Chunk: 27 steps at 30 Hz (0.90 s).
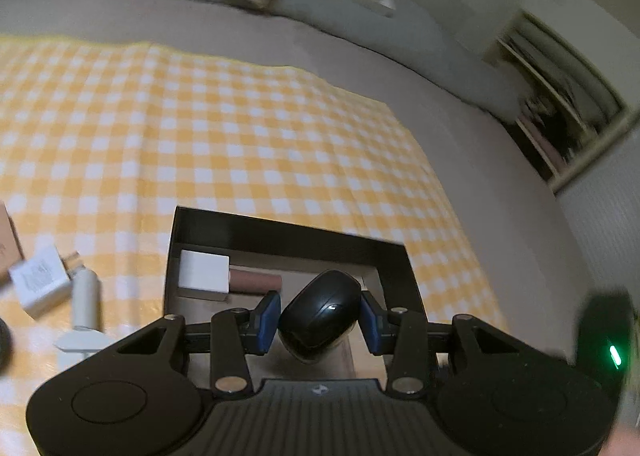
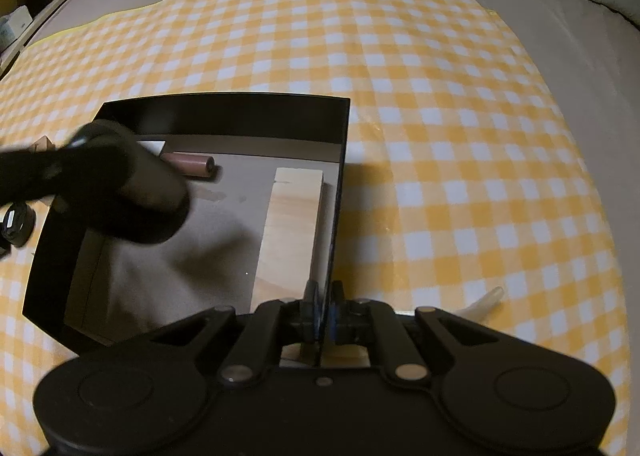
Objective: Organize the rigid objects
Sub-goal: 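Place the black earbud case into the box and open the left gripper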
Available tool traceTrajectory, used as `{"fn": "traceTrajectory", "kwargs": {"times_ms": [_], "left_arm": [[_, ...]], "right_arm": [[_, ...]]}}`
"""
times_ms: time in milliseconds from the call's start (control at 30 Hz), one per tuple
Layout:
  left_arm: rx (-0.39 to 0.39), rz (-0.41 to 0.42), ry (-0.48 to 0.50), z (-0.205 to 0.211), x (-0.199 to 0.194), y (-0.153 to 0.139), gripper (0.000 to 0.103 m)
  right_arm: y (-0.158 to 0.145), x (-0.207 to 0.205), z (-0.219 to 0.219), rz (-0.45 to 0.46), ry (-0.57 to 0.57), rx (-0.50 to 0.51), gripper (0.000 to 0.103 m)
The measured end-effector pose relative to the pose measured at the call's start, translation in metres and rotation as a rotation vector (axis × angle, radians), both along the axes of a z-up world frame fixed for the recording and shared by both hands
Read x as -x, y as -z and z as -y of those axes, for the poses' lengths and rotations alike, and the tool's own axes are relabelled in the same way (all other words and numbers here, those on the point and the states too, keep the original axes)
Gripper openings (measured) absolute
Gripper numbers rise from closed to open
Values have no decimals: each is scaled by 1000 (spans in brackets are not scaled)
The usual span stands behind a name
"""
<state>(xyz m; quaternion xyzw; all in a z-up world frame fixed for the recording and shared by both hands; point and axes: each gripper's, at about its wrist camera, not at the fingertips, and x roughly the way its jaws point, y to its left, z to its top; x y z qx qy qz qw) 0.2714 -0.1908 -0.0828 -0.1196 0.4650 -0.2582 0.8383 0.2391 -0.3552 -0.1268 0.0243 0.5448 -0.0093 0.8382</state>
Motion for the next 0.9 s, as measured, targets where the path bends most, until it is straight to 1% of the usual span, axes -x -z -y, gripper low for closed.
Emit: {"fn": "traceTrajectory", "kwargs": {"times_ms": [100,133,200,267,367,500,600,667,800,900], "left_arm": [[59,-47,-87,1,-13,18,41],[93,-67,-115,0,-16,23,35],[184,-127,-168,-4,-22,38,34],[217,-139,-180,-2,-25,45,35],[152,-112,-168,6,-23,46,40],[30,-87,-158,10,-21,42,40],[27,-97,-146,7,-19,41,41],[17,-92,-147,5,-17,37,45],[14,-70,-145,1,-14,29,45],[0,-70,-138,1,-15,28,45]], "right_arm": [[0,0,0,0,-3,-4,7],[0,1,0,0,-3,-6,7],[0,2,0,0,0,-16,7],[0,3,1,-4,3,-26,7],[-1,3,0,-4,-3,-22,7],[0,1,2,-2,-4,-25,8],[0,1,1,-3,-6,-22,8],[0,1,1,-3,-4,-24,8],[-1,1,1,-3,-7,-20,8],[0,1,1,-4,-5,-21,8]]}}
